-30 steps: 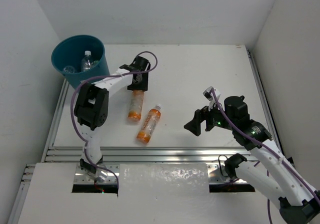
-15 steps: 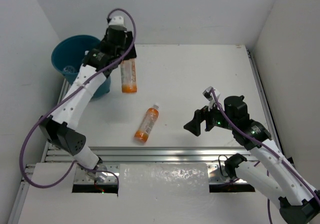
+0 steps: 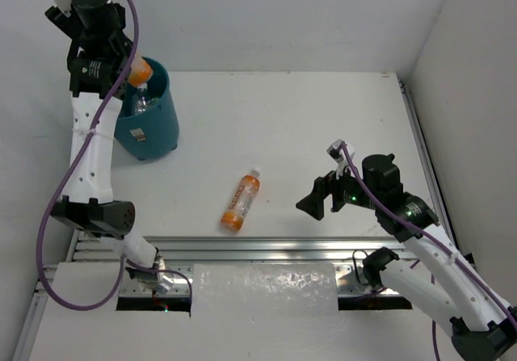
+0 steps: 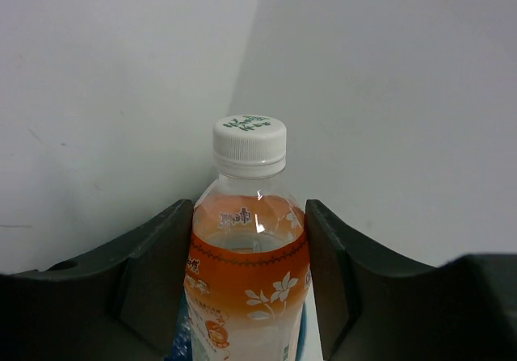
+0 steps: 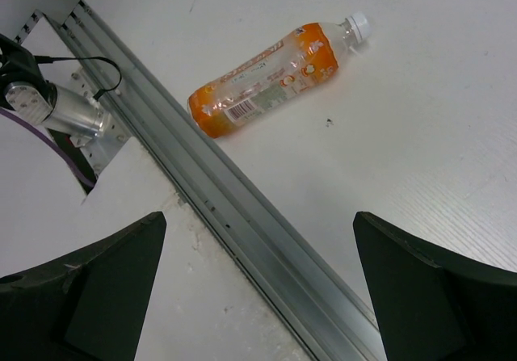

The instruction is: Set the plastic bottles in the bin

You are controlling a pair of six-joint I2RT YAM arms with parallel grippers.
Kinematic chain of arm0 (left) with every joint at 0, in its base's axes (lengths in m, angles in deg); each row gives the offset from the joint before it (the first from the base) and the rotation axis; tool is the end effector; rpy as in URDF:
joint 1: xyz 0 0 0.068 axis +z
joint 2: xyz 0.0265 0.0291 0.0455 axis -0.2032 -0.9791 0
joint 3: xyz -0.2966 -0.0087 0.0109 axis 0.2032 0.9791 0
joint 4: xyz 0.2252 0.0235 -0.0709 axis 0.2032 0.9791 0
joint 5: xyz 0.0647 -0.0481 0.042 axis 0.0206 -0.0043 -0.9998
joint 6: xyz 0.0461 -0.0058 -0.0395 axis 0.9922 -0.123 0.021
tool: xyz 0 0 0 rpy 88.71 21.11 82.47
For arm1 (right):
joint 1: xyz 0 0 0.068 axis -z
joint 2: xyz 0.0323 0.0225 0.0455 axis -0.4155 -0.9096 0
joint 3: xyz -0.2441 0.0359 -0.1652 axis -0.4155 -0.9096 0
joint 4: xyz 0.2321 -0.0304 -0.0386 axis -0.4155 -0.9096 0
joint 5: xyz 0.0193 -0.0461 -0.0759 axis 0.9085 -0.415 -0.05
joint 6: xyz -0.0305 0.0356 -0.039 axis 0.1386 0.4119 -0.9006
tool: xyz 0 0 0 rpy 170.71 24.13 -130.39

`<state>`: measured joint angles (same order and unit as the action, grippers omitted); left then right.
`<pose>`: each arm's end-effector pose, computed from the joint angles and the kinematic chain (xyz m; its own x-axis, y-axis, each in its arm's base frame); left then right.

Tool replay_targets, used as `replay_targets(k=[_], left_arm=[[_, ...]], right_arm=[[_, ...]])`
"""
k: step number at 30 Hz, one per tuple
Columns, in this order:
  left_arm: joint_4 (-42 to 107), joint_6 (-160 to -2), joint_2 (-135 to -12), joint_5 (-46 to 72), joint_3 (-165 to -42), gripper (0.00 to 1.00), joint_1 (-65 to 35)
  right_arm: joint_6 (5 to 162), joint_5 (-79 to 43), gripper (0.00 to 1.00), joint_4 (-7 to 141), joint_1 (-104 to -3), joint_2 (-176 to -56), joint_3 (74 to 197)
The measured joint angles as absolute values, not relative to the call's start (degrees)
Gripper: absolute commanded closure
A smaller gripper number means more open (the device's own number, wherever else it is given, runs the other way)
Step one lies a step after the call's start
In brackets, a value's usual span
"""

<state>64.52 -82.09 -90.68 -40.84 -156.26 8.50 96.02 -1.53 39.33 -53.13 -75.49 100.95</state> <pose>0.2954 0.0159 0.5733 0.1908 -0.1700 -0.9668 -0.6456 0.7201 -0.2540 0.0976 0.0743 0.3084 -0.6381 -0.0054 -0.7699 -0.5749 0.6685 0.4718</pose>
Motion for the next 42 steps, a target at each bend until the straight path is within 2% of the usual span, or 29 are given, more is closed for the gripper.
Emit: replay_targets(k=[2, 5, 6, 7, 8, 9, 16, 22, 27, 30, 34, 42], left_arm=[[61.90, -81.30, -91.92, -42.59, -154.66, 0.77, 10.01], [59.41, -80.75, -93.26, -44.75, -149.87, 0.61, 11.54], [59.02, -80.62, -93.63, -45.17, -148.13, 0.39, 12.22], [58.75, -80.41, -94.09, -45.49, -146.46, 0.12, 12.70], [58.67, -80.21, -94.39, -45.73, -145.42, 0.12, 13.00], [58.03, -80.23, -94.72, -45.91, -144.04, 0.01, 13.33], [57.18, -79.95, -95.20, -43.81, -142.77, 0.00, 13.96], [65.84, -83.49, -92.86, -31.37, -144.32, 0.00, 10.71], [66.82, -84.54, -82.13, -22.28, -124.24, 0.00, -10.60], [67.91, -84.80, -80.67, -17.01, -113.94, 0.00, -19.96], [70.23, -84.95, -82.74, -12.91, -104.37, 0.00, -24.42], [69.01, -86.39, -85.98, -7.88, -93.11, 0.00, -30.97]], right_arm=[[96.00, -1.56, 0.01, 39.28, -53.13, -75.47, 100.97], [95.83, -1.58, 0.01, 39.22, -53.13, -75.47, 100.97], [95.83, -1.56, 0.01, 39.15, -53.13, -75.47, 100.97], [95.83, -1.56, 0.01, 39.15, -53.13, -75.47, 100.97], [95.81, -1.56, 0.01, 39.13, -53.13, -75.47, 100.97], [95.83, -1.56, 0.01, 39.13, -53.13, -75.47, 100.97], [95.83, -1.58, 0.01, 39.15, -53.13, -75.86, 100.97], [96.09, -1.58, 0.01, 39.61, -53.13, -77.08, 100.97], [96.26, -1.71, 0.01, 39.20, -53.13, -77.19, 101.28], [96.22, -2.17, 0.01, 38.28, -53.13, -76.16, 101.96], [96.00, -2.78, 0.01, 36.99, -53.13, -73.87, 103.05], [95.85, -3.48, 0.01, 35.00, -53.13, -71.16, 104.38]])
